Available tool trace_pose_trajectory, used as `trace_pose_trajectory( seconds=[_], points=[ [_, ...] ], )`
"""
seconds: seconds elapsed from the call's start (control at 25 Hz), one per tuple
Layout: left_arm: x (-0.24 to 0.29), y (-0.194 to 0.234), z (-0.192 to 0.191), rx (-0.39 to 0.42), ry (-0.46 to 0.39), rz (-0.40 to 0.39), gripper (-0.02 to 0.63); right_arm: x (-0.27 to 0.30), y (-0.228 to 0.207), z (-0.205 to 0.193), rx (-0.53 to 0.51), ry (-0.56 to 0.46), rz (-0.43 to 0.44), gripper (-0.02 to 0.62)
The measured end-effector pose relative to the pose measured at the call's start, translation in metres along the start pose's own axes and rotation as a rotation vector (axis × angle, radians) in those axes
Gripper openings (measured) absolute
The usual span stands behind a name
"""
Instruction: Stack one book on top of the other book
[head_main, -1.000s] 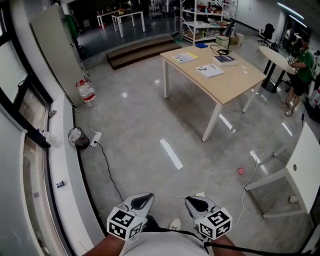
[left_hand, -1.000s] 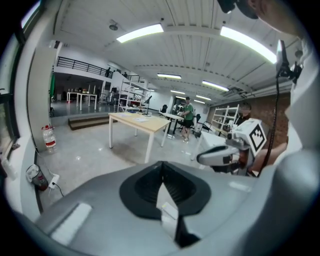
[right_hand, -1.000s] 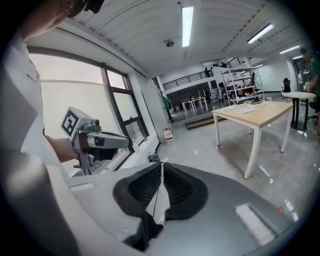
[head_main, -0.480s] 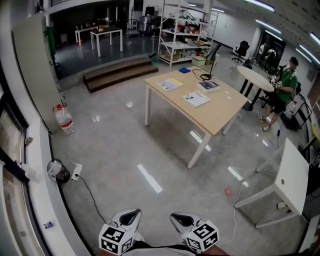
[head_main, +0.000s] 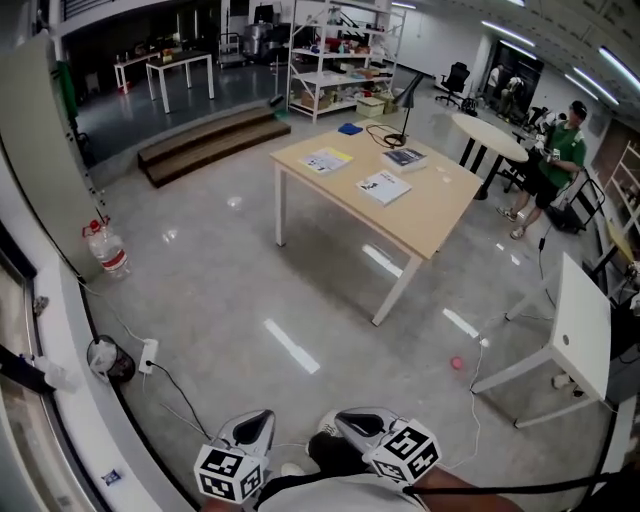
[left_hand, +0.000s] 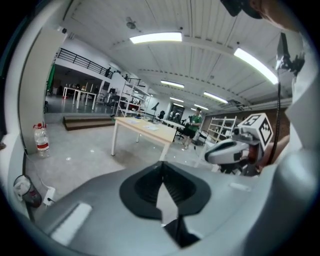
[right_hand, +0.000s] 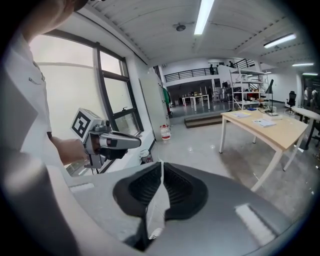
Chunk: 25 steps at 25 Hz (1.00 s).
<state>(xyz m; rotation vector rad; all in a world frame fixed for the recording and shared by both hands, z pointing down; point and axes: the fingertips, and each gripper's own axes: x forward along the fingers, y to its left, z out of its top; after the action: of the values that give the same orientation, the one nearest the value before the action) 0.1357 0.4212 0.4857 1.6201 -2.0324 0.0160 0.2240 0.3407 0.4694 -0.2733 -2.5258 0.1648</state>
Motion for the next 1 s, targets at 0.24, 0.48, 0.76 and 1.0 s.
trace_pose_trajectory(
  seconds=[0.24,0.48,0.76,1.0],
  points=[
    [0.025,0.045,0.016,-0.079,0.016,0.015,0.006,0.050,-0.034,0.028,0.020,-0.014,0.029,0.015],
    [0.081,0.080,0.069,-0.007,0.040,0.061,0.006,0.094,-0.113,0.081,0.011,-0.083,0.059,0.015],
    [0.188,0.084,0.151,0.091,0.022,-0.031,0.006,0.106,-0.218,0.129,0.033,-0.113,0.007,0.015],
    [0.235,0.085,0.188,0.151,0.058,-0.068,0.006,0.099,-0.270,0.145,0.101,-0.166,-0.057,0.015]
  ],
)
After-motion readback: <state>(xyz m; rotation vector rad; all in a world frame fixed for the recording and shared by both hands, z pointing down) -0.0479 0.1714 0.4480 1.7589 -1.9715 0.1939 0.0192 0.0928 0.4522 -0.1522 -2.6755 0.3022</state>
